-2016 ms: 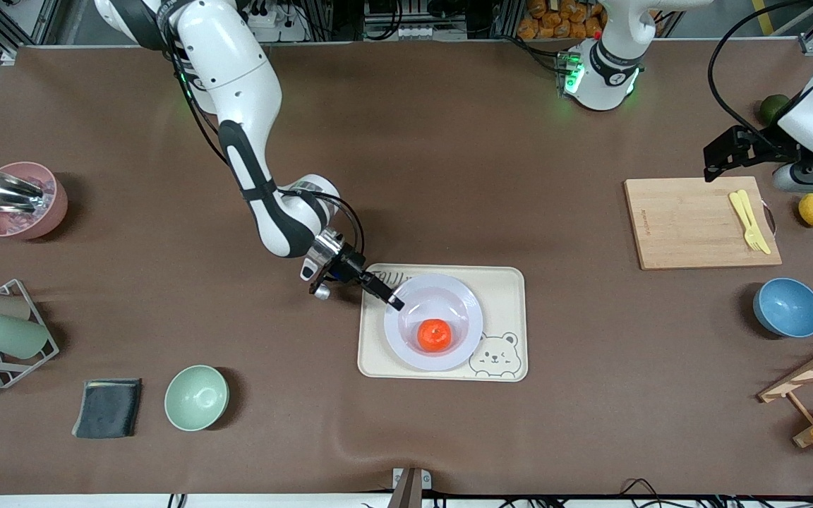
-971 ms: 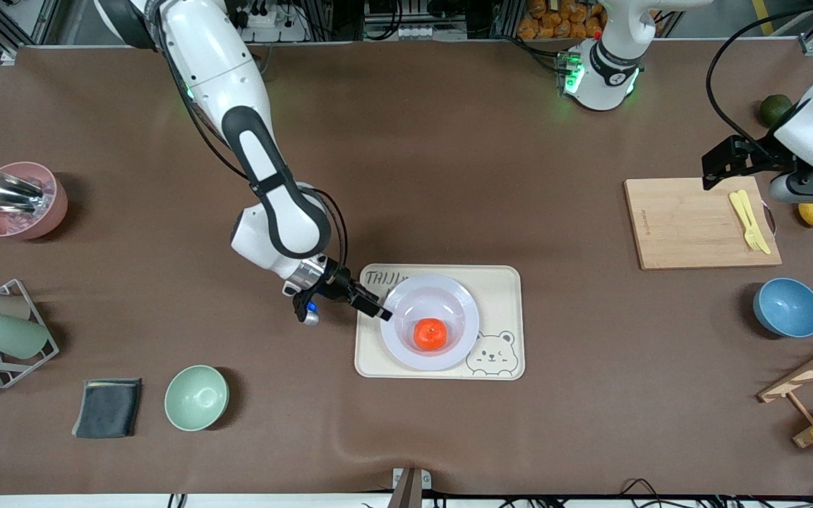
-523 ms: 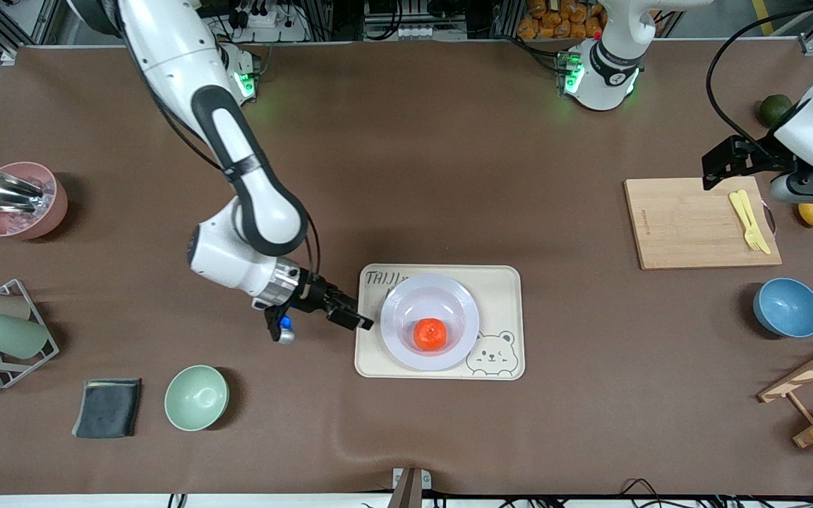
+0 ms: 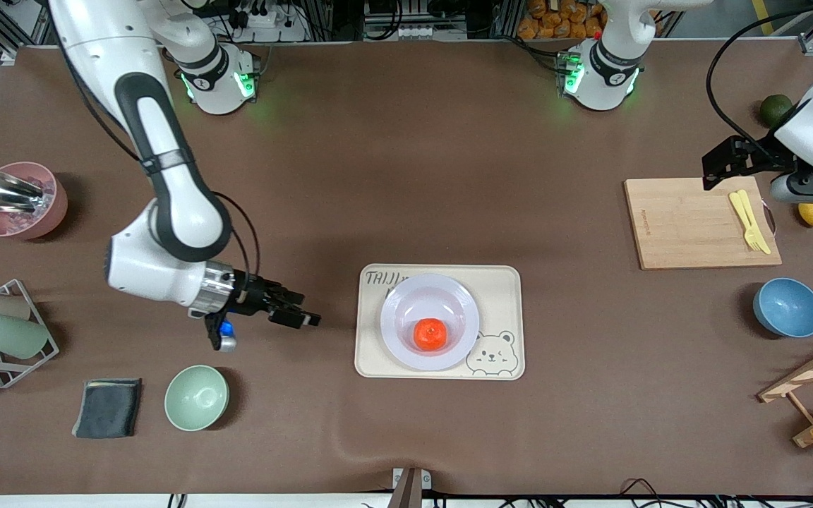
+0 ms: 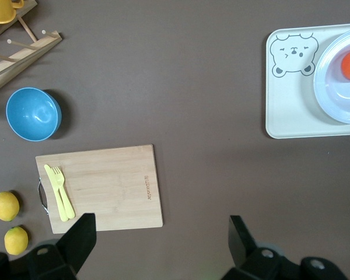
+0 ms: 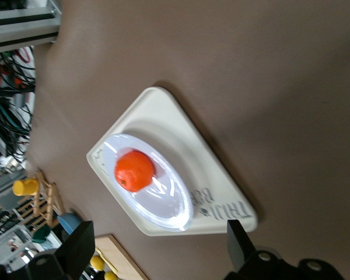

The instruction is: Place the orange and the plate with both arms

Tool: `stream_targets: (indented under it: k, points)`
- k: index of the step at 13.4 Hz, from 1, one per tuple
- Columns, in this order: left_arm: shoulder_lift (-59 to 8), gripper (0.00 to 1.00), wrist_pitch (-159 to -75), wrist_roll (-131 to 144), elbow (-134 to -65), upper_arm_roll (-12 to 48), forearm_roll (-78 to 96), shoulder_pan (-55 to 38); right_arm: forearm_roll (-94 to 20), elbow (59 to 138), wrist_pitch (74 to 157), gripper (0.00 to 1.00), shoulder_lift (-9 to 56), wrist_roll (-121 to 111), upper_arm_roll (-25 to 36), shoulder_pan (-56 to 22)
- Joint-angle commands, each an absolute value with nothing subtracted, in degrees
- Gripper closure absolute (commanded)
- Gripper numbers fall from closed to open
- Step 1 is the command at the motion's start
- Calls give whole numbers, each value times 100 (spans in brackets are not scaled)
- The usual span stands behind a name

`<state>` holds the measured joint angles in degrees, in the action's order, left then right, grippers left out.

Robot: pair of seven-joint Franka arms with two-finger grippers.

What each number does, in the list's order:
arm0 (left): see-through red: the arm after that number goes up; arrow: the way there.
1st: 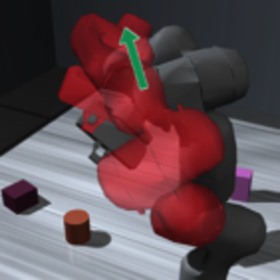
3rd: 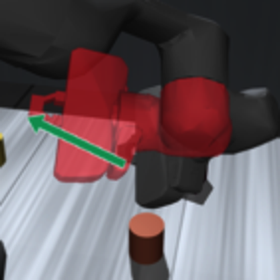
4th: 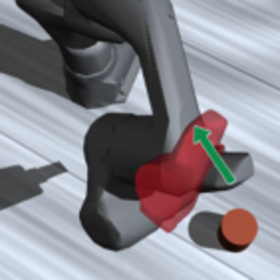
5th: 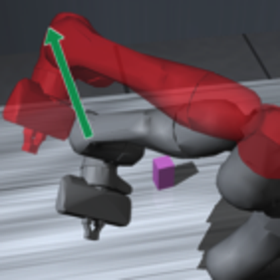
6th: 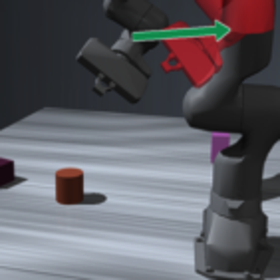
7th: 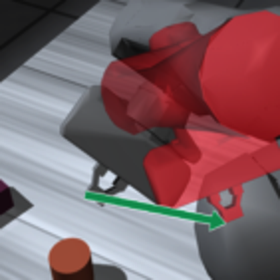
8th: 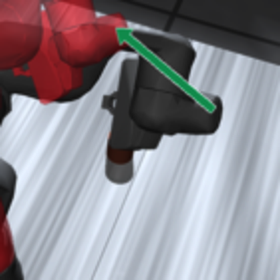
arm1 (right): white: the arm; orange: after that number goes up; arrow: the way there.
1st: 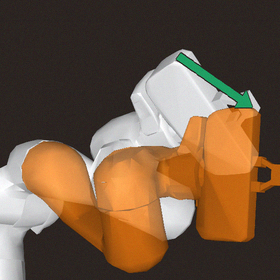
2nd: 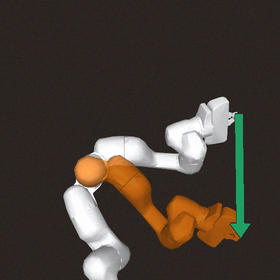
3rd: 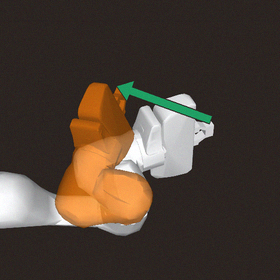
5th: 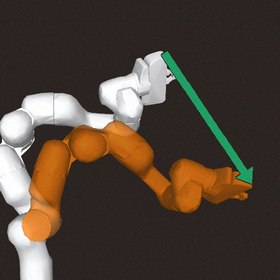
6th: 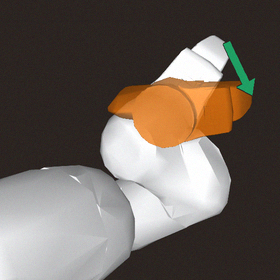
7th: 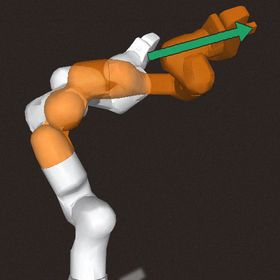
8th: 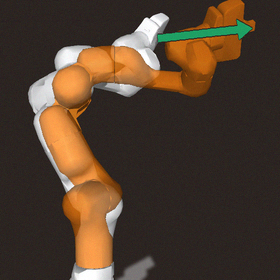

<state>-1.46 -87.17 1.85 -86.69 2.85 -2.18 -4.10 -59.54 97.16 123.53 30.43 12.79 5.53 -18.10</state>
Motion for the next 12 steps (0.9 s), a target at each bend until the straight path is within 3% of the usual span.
stream_targets:
  k: [1,4,12]
  points:
    - [-176,0,-8719,35,-8578,316,-308,-369,-5049,9958,11447,0,2550,1301,475,-1136]
    - [-176,0,-8719,35,-8578,316,-299,-369,-3441,9958,10909,0,2216,1292,457,-669]
    - [-184,0,-8754,26,-8578,290,-264,-352,-1129,9791,9739,0,1074,36,448,158]
